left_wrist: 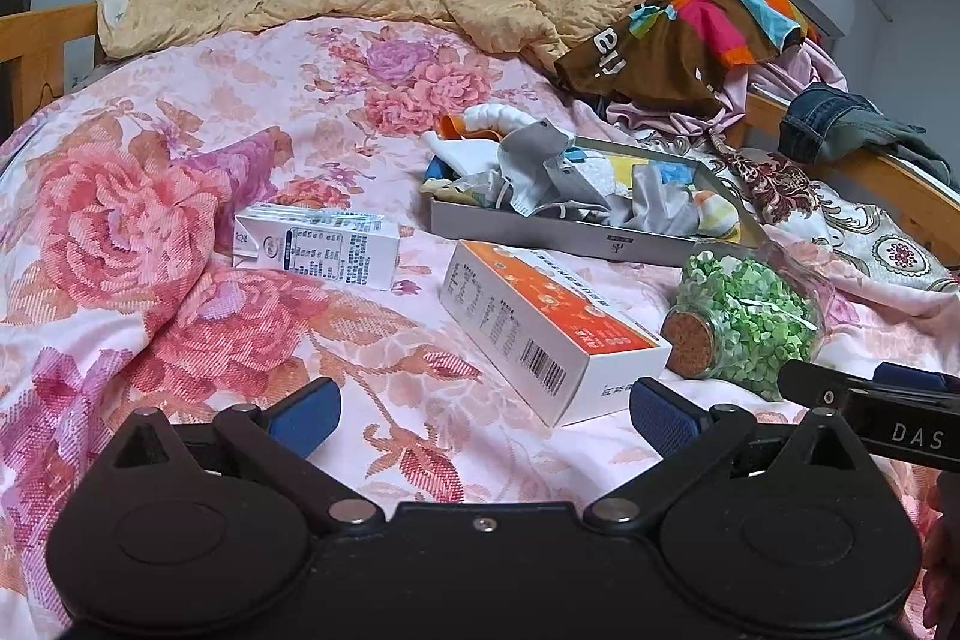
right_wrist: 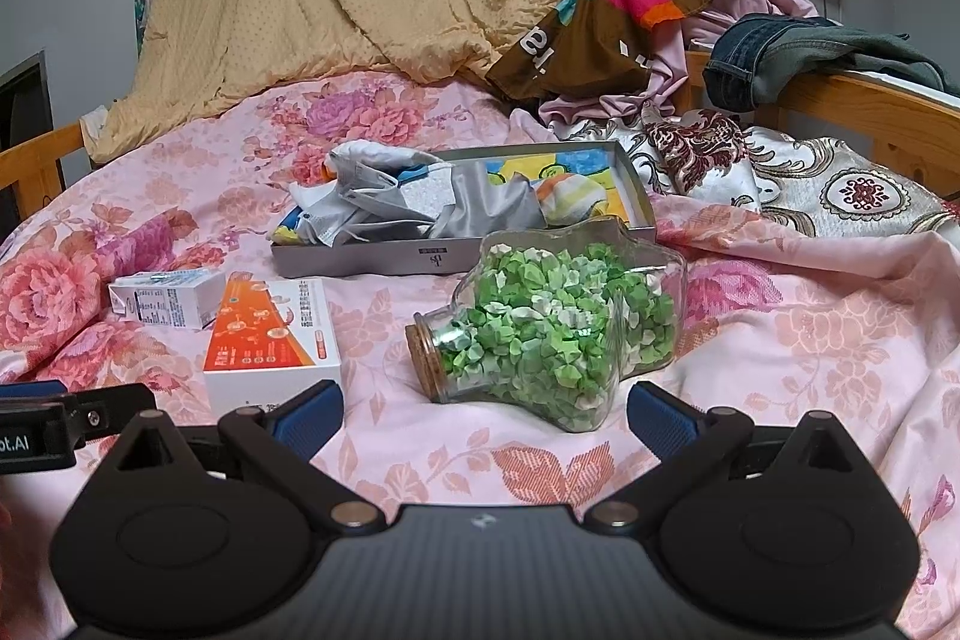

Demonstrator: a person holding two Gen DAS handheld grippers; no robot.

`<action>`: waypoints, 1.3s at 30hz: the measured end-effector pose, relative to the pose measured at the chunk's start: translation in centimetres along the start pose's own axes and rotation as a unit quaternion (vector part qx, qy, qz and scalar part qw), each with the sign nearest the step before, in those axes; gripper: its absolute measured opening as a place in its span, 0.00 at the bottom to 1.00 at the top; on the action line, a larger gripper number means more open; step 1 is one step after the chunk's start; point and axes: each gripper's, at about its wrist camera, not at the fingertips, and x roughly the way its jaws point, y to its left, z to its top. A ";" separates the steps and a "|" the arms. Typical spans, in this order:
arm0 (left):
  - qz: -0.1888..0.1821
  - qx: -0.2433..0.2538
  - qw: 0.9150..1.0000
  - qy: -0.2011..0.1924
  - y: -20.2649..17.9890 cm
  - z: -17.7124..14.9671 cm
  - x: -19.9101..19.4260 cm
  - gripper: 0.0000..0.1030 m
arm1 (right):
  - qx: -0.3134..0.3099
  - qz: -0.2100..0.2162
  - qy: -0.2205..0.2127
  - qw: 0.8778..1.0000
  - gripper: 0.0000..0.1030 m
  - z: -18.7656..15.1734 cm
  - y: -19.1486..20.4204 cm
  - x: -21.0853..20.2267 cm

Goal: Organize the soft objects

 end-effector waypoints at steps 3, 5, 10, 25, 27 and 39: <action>0.001 -0.001 1.000 0.001 0.1 -0.1 0.0 0.99 | -0.001 0.000 0.001 1.000 1.00 -0.1 0.0 0.1; 0.001 -0.002 1.000 0.001 0.1 0.0 0.0 0.99 | -0.001 0.000 0.002 1.000 1.00 -0.1 0.0 0.1; 0.001 -0.002 1.000 0.001 0.1 0.0 0.0 0.99 | -0.001 0.000 0.002 1.000 1.00 -0.1 0.0 0.2; 0.003 -0.004 1.000 0.004 0.2 -0.3 0.0 0.99 | -0.002 0.000 0.002 1.000 1.00 -0.1 0.0 0.1; 0.003 -0.004 1.000 0.004 0.2 -0.3 0.1 0.99 | -0.001 0.000 0.002 1.000 1.00 -0.1 0.0 0.1; 0.005 -0.008 1.000 0.006 0.3 -0.3 0.0 0.99 | -0.004 0.000 0.003 1.000 1.00 -0.2 0.1 0.2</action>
